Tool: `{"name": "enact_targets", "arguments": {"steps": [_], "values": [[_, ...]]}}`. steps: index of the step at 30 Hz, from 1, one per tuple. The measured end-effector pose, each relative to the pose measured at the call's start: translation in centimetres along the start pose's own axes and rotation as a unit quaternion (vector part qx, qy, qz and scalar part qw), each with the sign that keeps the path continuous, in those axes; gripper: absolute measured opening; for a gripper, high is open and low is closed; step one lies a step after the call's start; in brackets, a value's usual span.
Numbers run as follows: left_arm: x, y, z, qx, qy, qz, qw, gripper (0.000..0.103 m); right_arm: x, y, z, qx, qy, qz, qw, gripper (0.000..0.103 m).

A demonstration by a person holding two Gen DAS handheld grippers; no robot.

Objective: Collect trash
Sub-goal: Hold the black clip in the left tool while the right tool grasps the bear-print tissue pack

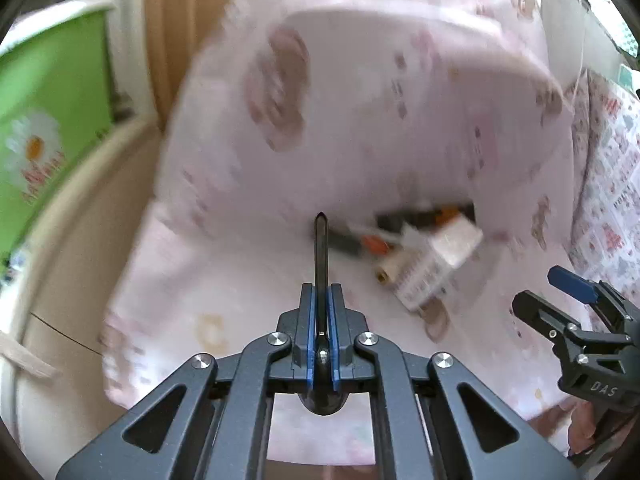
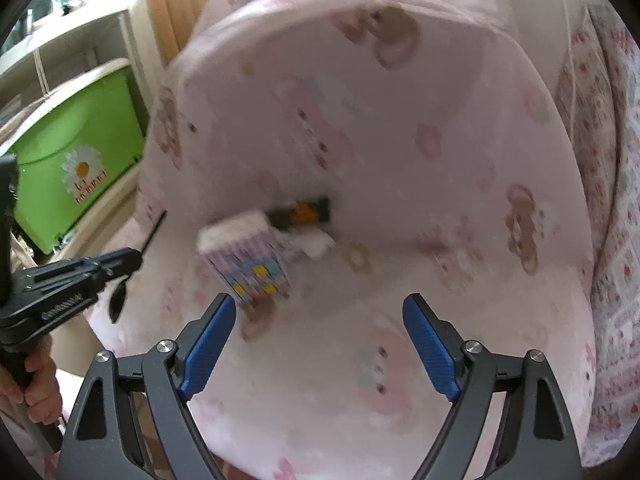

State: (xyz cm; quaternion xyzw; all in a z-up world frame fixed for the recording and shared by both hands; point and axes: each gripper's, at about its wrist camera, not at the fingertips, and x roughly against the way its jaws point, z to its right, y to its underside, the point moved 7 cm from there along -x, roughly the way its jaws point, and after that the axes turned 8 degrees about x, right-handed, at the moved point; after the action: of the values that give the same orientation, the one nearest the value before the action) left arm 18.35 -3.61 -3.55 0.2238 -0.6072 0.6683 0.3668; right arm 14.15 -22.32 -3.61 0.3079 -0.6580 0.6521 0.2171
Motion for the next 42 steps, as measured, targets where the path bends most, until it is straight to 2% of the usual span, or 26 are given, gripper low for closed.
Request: {"name": "enact_targets", "arguments": {"steps": [3,6,12,14,16,18,19,20,21,24,31,32,33,34,35,37,42], "values": [[1.1,-0.8,-0.8,-0.004,-0.014,0.026,0.9996,0.006,-0.1,-1.3,-2.1,0.028,-0.016,0.022,0.999,0.087],[0.8,-0.9,-2.2,0.016,-0.029,0.023,0.9992,0.006,-0.6,-2.3,-3.8,0.043,-0.026,0.034,0.998,0.087],[1.4,-0.6,-3.3,0.037,-0.033,0.03,0.9983,0.006,-3.2,-3.1,-4.9,0.062,0.015,0.026,0.998,0.087],[1.5,-0.8,-3.6,0.044,-0.03,0.036,0.9979,0.006,-4.0,-2.7,-5.0,0.065,0.016,0.022,0.998,0.085],[1.6,-1.0,-3.7,0.044,-0.031,0.041,0.9977,0.006,-4.3,-2.5,-5.4,0.062,-0.001,0.016,0.998,0.075],[1.4,-1.0,-3.9,0.048,-0.033,0.043,0.9974,0.006,-4.3,-2.3,-6.1,0.077,-0.019,0.005,0.997,0.048],[1.3,-1.0,-3.9,0.05,-0.033,0.041,0.9974,0.006,-4.3,-2.2,-6.4,0.088,-0.02,0.001,0.996,0.048],[1.2,-1.0,-4.0,0.054,-0.031,0.039,0.9973,0.006,-4.0,-2.2,-6.6,0.094,-0.024,0.003,0.995,0.041],[1.2,-0.9,-3.9,0.055,-0.03,0.038,0.9973,0.006,-3.7,-2.2,-6.7,0.094,-0.028,0.009,0.995,0.013],[1.5,-0.9,-3.5,0.048,-0.031,0.043,0.9975,0.006,-2.8,-2.1,-5.6,0.068,-0.017,0.015,0.997,0.01],[2.3,-0.6,-2.1,0.014,-0.035,0.059,0.9975,0.006,-1.6,-1.2,-2.9,0.034,-0.017,0.019,0.999,0.013],[2.2,-0.5,-2.2,0.017,-0.035,0.056,0.9976,0.006,-1.6,-1.0,-2.6,0.026,-0.019,0.013,0.999,0.023],[2.2,-0.4,-2.3,0.022,-0.034,0.053,0.9978,0.006,-1.5,-1.0,-2.3,0.021,-0.022,0.008,0.999,0.045],[2.1,-0.4,-2.4,0.028,-0.031,0.049,0.9979,0.006,-1.4,-0.9,-2.3,0.019,-0.023,0.01,1.0,0.059],[2.0,-0.4,-2.6,0.033,-0.028,0.045,0.998,0.006,-1.2,-1.1,-2.3,0.018,-0.017,0.02,0.999,0.079],[2.0,-0.5,-2.8,0.037,-0.029,0.044,0.9979,0.006,-0.5,-1.4,-2.3,0.022,0.004,0.05,0.999,0.082],[1.9,-0.6,-3.2,0.028,-0.045,0.052,0.9972,0.006,-2.3,-1.5,-4.7,0.076,-0.003,0.024,0.997,0.085]]}}
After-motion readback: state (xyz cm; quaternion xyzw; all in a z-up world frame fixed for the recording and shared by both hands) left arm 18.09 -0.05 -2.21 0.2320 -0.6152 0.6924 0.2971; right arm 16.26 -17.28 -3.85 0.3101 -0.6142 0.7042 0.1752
